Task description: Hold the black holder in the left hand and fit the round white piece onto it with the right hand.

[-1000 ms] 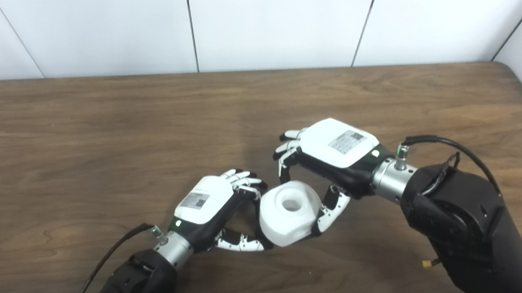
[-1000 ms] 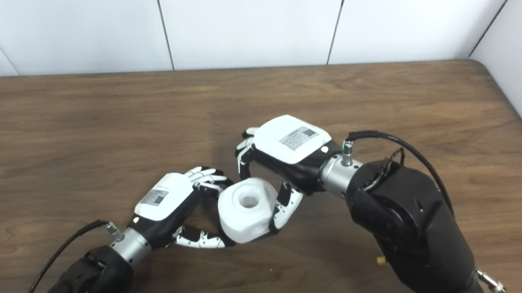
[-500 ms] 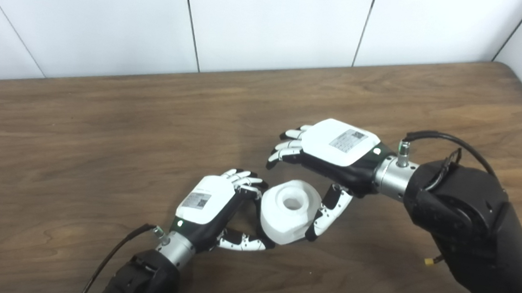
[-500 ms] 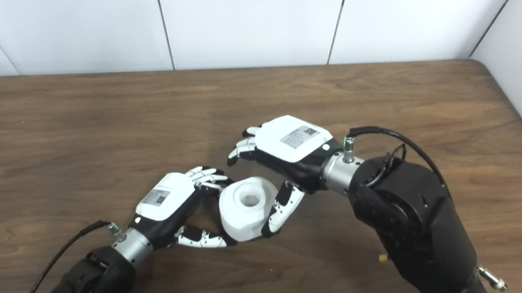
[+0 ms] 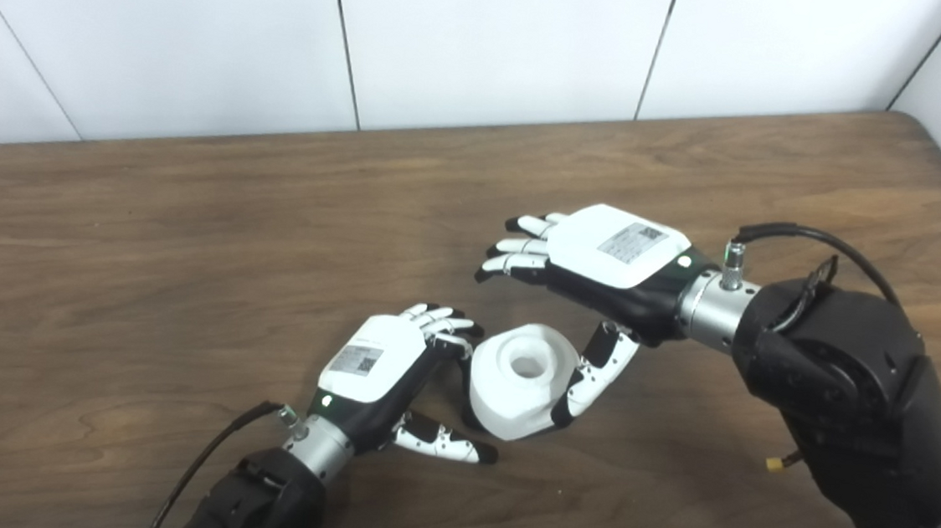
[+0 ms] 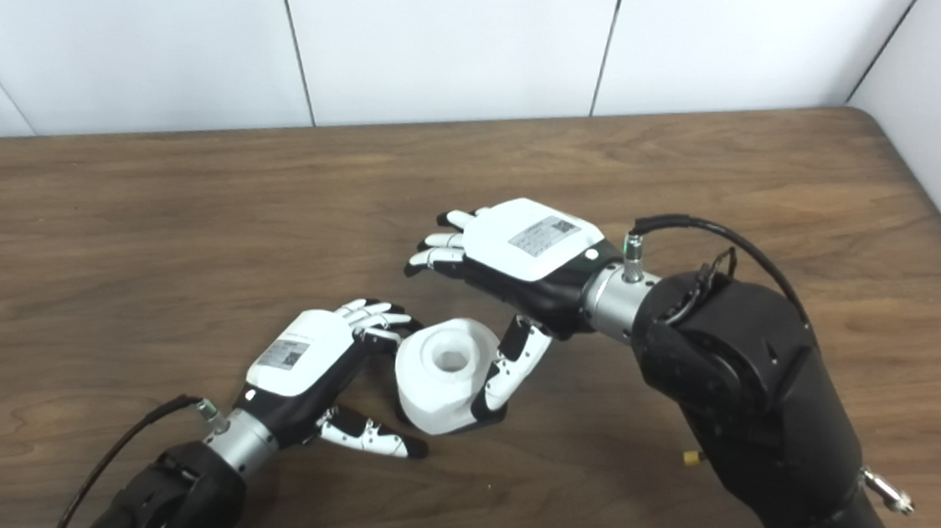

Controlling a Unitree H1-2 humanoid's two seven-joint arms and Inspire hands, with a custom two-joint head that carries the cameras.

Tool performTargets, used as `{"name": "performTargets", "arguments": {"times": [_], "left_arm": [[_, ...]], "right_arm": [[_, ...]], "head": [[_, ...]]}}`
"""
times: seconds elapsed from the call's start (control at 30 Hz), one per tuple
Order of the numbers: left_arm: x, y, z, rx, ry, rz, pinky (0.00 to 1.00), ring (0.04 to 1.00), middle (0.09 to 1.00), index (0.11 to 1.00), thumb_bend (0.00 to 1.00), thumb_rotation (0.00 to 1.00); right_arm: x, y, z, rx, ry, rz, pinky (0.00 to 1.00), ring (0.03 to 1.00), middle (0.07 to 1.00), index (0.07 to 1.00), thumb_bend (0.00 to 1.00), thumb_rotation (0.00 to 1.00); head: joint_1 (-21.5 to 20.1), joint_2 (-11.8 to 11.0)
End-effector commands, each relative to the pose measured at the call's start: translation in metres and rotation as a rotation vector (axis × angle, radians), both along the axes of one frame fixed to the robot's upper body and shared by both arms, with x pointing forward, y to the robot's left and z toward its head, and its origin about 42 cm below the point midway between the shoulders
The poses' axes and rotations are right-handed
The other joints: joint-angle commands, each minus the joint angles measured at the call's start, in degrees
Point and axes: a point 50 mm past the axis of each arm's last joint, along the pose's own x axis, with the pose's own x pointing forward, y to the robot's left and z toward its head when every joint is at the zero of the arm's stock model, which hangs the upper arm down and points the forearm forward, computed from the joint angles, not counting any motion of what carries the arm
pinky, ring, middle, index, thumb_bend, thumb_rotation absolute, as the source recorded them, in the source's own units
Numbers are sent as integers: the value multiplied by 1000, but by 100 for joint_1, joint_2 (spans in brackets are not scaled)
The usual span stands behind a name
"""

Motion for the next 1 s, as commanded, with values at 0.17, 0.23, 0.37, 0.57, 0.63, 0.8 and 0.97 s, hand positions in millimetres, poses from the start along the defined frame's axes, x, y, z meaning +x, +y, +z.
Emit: {"name": "performTargets", "arguments": {"times": [0.17,0.23,0.37,0.57,0.63,0.8,0.97], "left_arm": [[-3,12,-5,59,187,-3,918,912,862,810,1000,354],[-2,15,-2,62,197,3,898,914,867,832,1000,366],[-2,21,4,65,198,32,874,910,878,893,1000,380],[-4,33,5,13,180,68,838,880,877,975,1000,362],[-5,37,8,-16,189,84,825,871,873,994,1000,367],[-7,50,19,-98,209,107,772,869,871,1000,1000,365],[-9,66,40,-132,281,131,791,906,905,1000,1000,383]], "right_arm": [[5,-3,21,6,-76,-16,995,1000,960,917,1000,417],[5,-4,21,-1,-80,-19,998,1000,964,919,1000,415],[6,-6,21,-23,-92,-27,1000,1000,973,923,1000,407],[9,-6,16,-38,-82,-29,1000,1000,977,930,1000,396],[10,-6,15,-37,-79,-30,1000,1000,975,930,1000,400],[11,-6,13,-32,-75,-34,995,1000,973,933,1000,408],[15,-5,13,-32,-72,-38,1000,1000,974,936,1000,407]], "head": [[65,4],[65,4],[206,5],[285,0],[285,0],[335,4],[354,-23]]}}
